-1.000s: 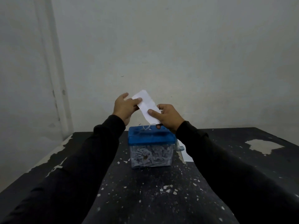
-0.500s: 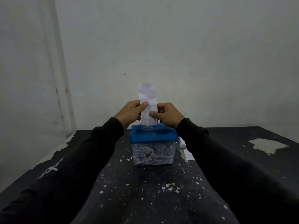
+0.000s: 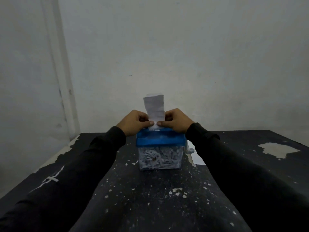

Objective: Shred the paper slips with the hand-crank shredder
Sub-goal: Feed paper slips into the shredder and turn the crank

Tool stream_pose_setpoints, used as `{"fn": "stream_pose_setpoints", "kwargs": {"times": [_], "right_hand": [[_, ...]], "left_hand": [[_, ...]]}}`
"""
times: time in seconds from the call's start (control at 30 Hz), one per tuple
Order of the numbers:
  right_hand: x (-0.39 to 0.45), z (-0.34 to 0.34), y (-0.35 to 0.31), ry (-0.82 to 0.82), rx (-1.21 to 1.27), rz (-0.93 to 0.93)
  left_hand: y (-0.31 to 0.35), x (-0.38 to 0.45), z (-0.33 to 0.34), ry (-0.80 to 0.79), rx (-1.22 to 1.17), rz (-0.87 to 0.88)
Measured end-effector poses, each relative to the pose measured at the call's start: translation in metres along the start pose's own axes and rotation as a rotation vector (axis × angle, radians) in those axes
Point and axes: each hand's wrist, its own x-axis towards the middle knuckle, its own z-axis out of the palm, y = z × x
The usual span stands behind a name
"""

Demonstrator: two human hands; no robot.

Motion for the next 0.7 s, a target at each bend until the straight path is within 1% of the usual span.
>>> {"fn": "stream_pose_setpoints", "kwargs": {"times": [0.23, 0.33, 0.43, 0.53, 0.6, 0.7], "right_hand": [[0.002, 0.008, -0.005, -0.026, -0.023, -0.018], [0.002, 0.008, -0.007, -0.049, -0.037, -0.033], [0.0, 0.01, -0.009, -0.016, 0.07, -0.054], [0.001, 0.012, -0.011, 0.074, 0.142, -0.089], [0.002, 0.011, -0.012, 0.109, 0.174, -0.067], [-0.001, 0.006, -0.014, 0.087, 0.325, -0.009]], "left_hand": [[-0.005, -0.002, -0.005, 0.006, 0.084, 0.01], [-0.003, -0.004, -0.004, 0.001, 0.059, 0.016], [-0.005, -0.003, -0.002, 0.012, 0.01, -0.008], [0.002, -0.001, 0.005, 0.063, -0.061, -0.02], [0.011, -0.001, 0.008, 0.101, -0.101, -0.007], [0.019, 0.001, 0.006, 0.177, -0.175, -0.009]]}}
